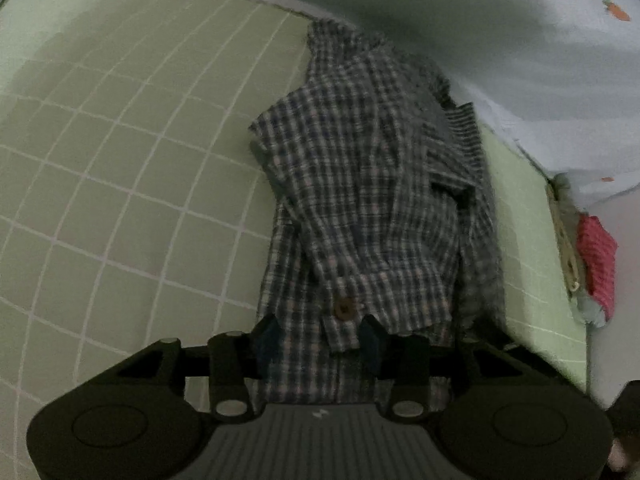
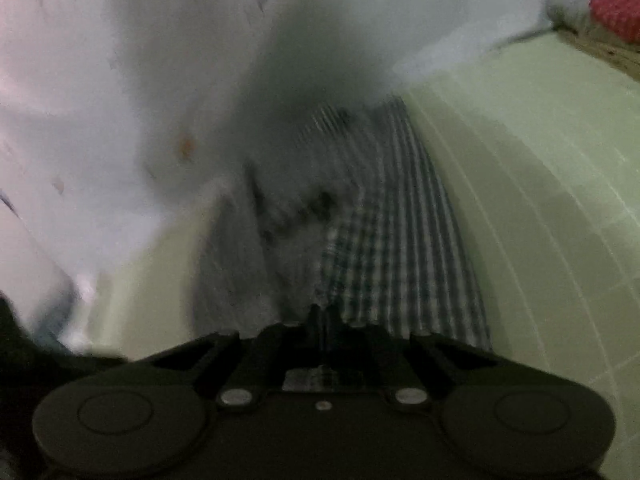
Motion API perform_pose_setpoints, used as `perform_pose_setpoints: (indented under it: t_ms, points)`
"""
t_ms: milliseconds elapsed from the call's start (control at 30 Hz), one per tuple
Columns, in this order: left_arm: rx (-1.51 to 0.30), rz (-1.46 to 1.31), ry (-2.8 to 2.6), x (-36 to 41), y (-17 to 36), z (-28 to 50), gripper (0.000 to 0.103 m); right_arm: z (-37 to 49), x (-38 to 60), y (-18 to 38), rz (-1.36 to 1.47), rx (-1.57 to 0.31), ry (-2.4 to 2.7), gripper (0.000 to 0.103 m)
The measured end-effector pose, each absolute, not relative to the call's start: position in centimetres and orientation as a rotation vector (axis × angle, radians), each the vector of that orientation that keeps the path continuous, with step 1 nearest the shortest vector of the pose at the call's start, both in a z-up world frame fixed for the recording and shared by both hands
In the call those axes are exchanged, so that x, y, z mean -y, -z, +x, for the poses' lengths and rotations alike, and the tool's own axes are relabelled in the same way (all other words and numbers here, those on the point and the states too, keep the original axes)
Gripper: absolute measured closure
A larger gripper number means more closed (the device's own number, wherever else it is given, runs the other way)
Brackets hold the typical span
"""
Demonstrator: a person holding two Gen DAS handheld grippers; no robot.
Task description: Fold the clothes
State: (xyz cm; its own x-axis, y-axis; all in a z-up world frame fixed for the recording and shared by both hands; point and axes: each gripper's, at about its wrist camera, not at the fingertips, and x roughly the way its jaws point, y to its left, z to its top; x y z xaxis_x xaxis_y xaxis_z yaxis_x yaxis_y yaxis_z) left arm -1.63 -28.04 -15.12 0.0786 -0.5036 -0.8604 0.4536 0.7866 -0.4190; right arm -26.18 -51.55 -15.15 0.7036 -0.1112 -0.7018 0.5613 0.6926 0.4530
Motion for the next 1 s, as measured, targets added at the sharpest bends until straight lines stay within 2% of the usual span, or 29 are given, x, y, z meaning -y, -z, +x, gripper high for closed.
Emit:
perform_pose_setpoints:
  t_ms: [33, 67, 100, 133, 200, 367, 467, 533, 567, 767, 1000]
  points:
    - [-1.308, -0.041, 0.717, 28.2, 15.2, -1.5, 0.051, -26.1, 51.5, 15.4, 0.725, -0.705, 0.418, 0.094]
    - [-1.305, -0.04, 0.719, 28.4, 15.2, -1.4, 0.046, -26.1, 51.5, 15.6, 0.735, -0.706, 0.422, 0.081]
    - [-1.302, -0.042, 0.721, 28.6, 15.3, -1.4, 0.043, -26.0, 51.2, 15.4, 0.727, -0.71, 0.414, 0.074]
    - [-1.301, -0.043, 0.722, 28.8, 15.4, -1.3, 0.043, -25.9, 50.9, 15.2, 0.716, -0.715, 0.414, 0.062]
    - [-1.301, -0.036, 0.727, 29.2, 15.6, -1.4, 0.043, -25.7, 50.4, 14.7, 0.695, -0.724, 0.418, 0.053]
    - [-1.26, 0.033, 0.761, 30.9, 15.5, -1.7, 0.043, -25.4, 49.7, 13.4, 0.639, -0.733, 0.46, 0.018]
    - [-1.241, 0.072, 0.748, 31.6, 15.4, -2.0, 0.046, -25.3, 49.7, 12.7, 0.566, -0.741, 0.501, 0.016]
    - [-1.234, 0.084, 0.739, 32.0, 15.3, -2.2, 0.059, -25.4, 49.9, 12.5, 0.535, -0.743, 0.521, 0.015]
    - [-1.231, 0.096, 0.741, 32.2, 15.3, -2.4, 0.076, -25.7, 49.9, 12.4, 0.531, -0.745, 0.527, 0.014]
    - [-1.158, 0.136, 0.726, 32.5, 13.8, -3.7, 0.082, -27.4, 50.0, 11.9, 0.514, -0.748, 0.549, 0.014]
    - [-1.165, -0.062, 0.784, 30.6, 10.6, -5.0, 0.083, -28.5, 49.4, 10.5, 0.527, -0.669, 0.483, 0.014]
